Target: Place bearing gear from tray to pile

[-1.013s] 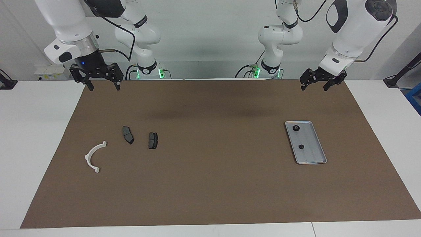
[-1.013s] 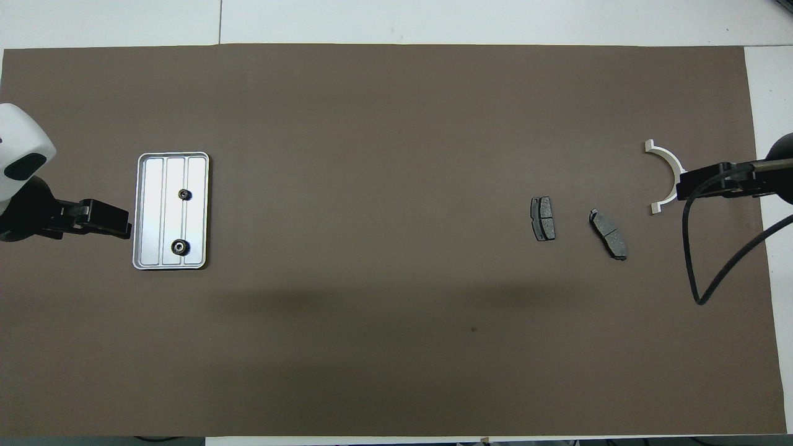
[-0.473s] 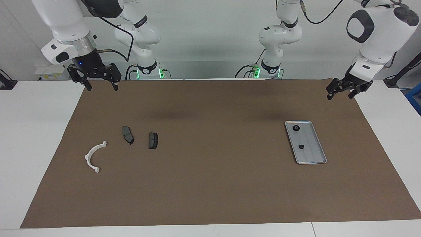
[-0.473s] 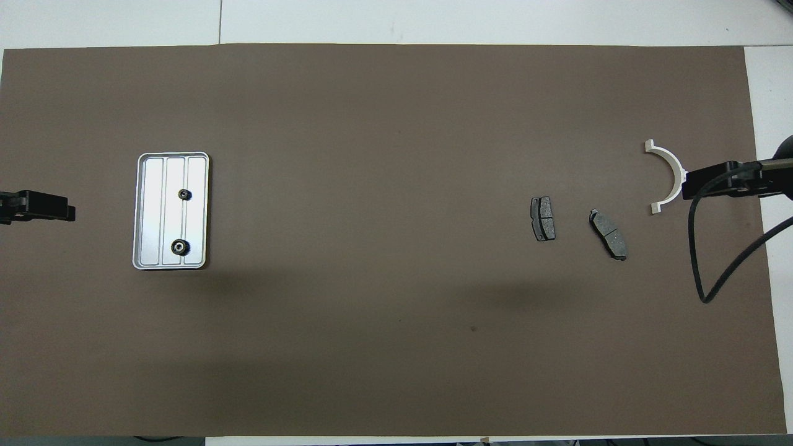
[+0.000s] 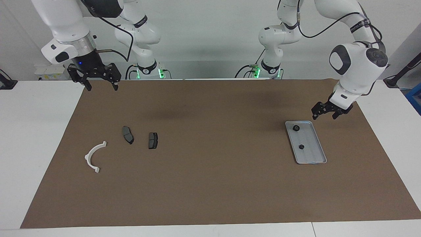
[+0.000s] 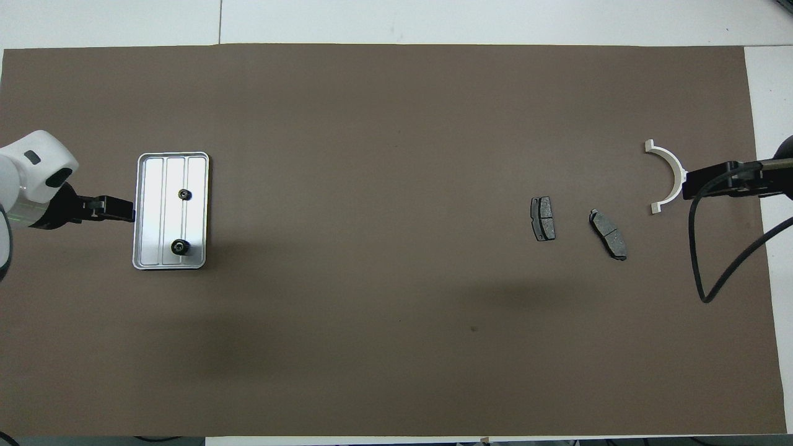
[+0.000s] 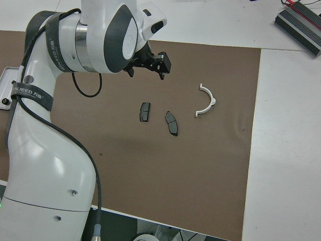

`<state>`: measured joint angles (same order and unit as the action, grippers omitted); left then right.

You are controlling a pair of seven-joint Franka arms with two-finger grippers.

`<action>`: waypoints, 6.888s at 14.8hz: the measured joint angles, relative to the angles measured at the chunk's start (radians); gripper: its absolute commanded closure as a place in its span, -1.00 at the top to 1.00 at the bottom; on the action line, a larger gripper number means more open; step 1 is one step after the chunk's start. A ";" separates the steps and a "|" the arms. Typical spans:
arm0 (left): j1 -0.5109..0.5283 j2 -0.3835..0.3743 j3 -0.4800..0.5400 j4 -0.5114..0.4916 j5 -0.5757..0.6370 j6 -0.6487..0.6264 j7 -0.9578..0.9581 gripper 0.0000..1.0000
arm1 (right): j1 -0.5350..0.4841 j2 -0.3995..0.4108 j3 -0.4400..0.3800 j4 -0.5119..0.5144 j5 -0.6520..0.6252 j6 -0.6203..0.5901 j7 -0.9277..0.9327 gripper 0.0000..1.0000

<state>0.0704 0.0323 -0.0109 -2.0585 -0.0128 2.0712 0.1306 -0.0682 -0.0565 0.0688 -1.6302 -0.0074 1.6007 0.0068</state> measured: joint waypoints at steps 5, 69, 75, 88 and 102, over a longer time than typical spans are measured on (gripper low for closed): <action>-0.052 -0.002 -0.002 -0.120 0.000 0.117 -0.024 0.98 | -0.007 0.000 0.000 0.000 0.000 0.000 0.000 1.00; -0.549 0.353 -0.015 0.357 -0.018 0.063 -0.659 -0.98 | 0.086 0.116 0.013 -0.249 0.000 0.385 0.187 1.00; -0.589 0.410 -0.014 0.358 -0.017 0.136 -0.730 -0.98 | 0.086 0.116 0.013 -0.249 0.000 0.385 0.187 1.00; -0.614 0.427 -0.014 0.263 -0.017 0.271 -0.770 -0.98 | 0.087 0.117 0.013 -0.249 0.000 0.385 0.187 1.00; -0.549 0.391 0.022 0.287 0.009 0.206 -0.692 1.00 | 0.123 0.117 0.015 -0.252 0.000 0.385 0.201 1.00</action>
<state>-0.4786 0.4230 0.0109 -1.7715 -0.0041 2.2768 -0.5613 0.0549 0.0603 0.0842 -1.8817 -0.0070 1.9857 0.2077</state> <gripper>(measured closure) 0.000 0.000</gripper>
